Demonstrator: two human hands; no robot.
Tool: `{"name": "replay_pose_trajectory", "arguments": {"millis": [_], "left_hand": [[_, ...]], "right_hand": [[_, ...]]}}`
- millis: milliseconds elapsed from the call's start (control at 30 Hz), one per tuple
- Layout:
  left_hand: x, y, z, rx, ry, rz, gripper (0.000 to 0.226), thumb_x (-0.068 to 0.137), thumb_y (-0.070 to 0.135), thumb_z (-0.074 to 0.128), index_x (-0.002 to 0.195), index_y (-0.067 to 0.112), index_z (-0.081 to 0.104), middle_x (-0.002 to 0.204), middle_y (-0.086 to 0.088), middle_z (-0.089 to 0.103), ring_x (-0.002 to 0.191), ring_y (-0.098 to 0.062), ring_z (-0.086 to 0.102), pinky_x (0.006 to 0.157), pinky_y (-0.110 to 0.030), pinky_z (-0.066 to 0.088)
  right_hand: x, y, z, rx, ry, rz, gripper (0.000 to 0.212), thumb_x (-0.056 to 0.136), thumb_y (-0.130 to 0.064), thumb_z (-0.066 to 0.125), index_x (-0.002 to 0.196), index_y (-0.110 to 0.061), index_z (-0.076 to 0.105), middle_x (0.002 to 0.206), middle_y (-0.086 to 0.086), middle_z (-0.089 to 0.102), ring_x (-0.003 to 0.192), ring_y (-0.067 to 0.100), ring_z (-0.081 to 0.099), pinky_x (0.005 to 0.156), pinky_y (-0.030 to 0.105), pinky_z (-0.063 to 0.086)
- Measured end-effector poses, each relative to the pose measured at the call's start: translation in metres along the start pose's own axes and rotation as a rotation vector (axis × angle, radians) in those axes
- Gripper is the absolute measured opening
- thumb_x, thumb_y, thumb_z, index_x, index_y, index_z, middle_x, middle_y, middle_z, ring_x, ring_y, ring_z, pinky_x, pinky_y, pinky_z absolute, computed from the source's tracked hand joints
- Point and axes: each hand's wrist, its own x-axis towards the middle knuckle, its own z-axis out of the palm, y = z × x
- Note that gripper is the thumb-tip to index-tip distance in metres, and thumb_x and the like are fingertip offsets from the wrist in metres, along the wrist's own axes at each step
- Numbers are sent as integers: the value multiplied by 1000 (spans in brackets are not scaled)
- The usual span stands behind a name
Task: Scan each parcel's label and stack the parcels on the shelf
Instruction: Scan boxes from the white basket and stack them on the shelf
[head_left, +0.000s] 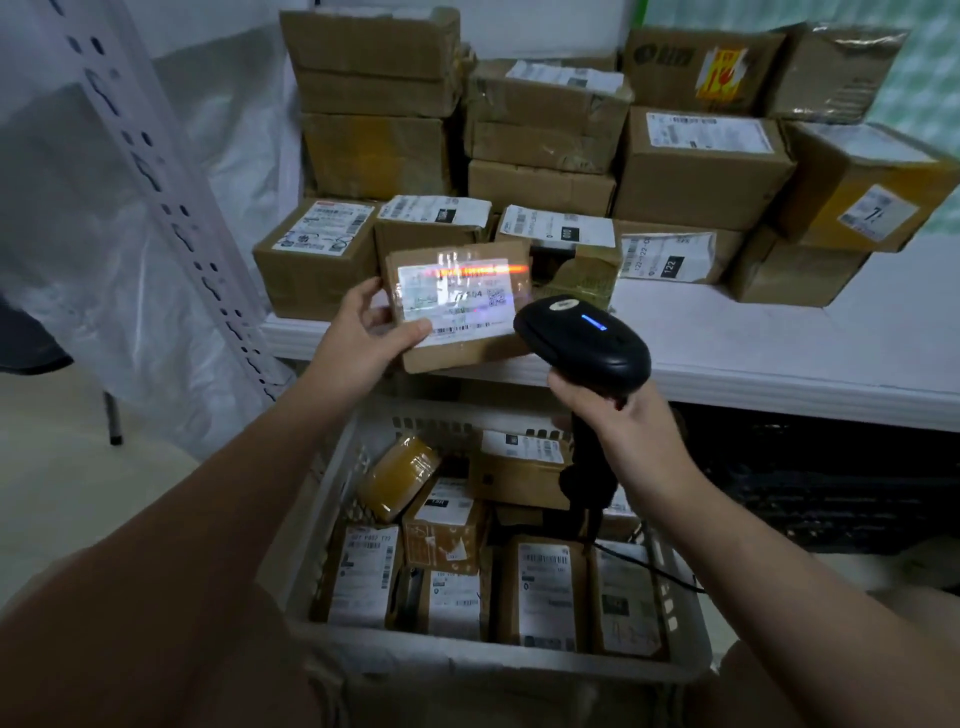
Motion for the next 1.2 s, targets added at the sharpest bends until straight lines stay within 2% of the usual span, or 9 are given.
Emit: {"name": "replay_pose_trajectory", "arguments": {"millis": [133,267,433,533,667,833,900,1033,1200], "left_hand": [[-4,5,-16,-7,165,-90,57,88,37,64,137,18,41,111,2,61,89,-7,62,67,-21,49],[2,6,-20,99,243,-45,51,89,48,59,125,14,50,105,4,60,89,-6,59,66,-19,45],[19,11,-9,418,188,50,61,94,59,36,133,13,49,135,-11,45,112,-15,47,87,-28,39],[24,13,-7,690,92,84,86,81,65,54,148,17,29,145,-10,33,133,-25,31,108,-44,32],[31,9,-16,694,189,227,84,78,47,72,148,21,31,137,-9,43,124,-24,44,103,-44,41],[29,1,-10,1101,0,385,89,71,77,39,143,26,42,142,-10,42,131,-29,35,107,-48,26],[31,-3,-2,1202,5,452,78,79,69,44,143,25,43,143,-10,44,132,-29,37,107,-47,24],[38,-3,3,1240,164,467,55,92,51,51,138,21,50,134,-9,52,124,-28,44,101,-44,30],[36,-7,12,1251,223,487,50,93,43,53,134,14,53,131,-13,55,121,-32,47,98,-46,33]], "right_hand": [[28,12,20,138,-83,145,25,83,-34,74,98,-51,66,102,-22,70,109,8,60,100,47,49],[48,12,40,171,-143,174,14,89,-29,66,99,-38,65,88,-23,72,88,-9,65,79,18,47],[64,19,49,209,-80,168,26,88,-27,68,114,-24,65,107,-6,73,103,7,67,81,19,48],[72,23,48,243,-76,168,28,88,-26,66,116,-23,64,109,-4,73,103,7,67,76,17,52],[82,21,47,226,-94,181,30,90,-27,65,119,-21,63,109,-5,71,98,2,67,70,11,51],[95,15,37,55,180,89,32,84,-30,73,112,-21,62,109,-3,66,105,8,60,90,25,43],[100,13,24,-32,255,30,40,80,-33,76,114,-22,58,117,2,60,105,6,56,88,23,44],[102,7,3,-230,325,-28,30,78,-38,76,86,-41,47,134,8,40,130,29,39,110,47,36],[94,7,1,-161,234,42,29,82,-31,76,90,-38,49,130,9,48,120,20,50,107,40,41]]}}
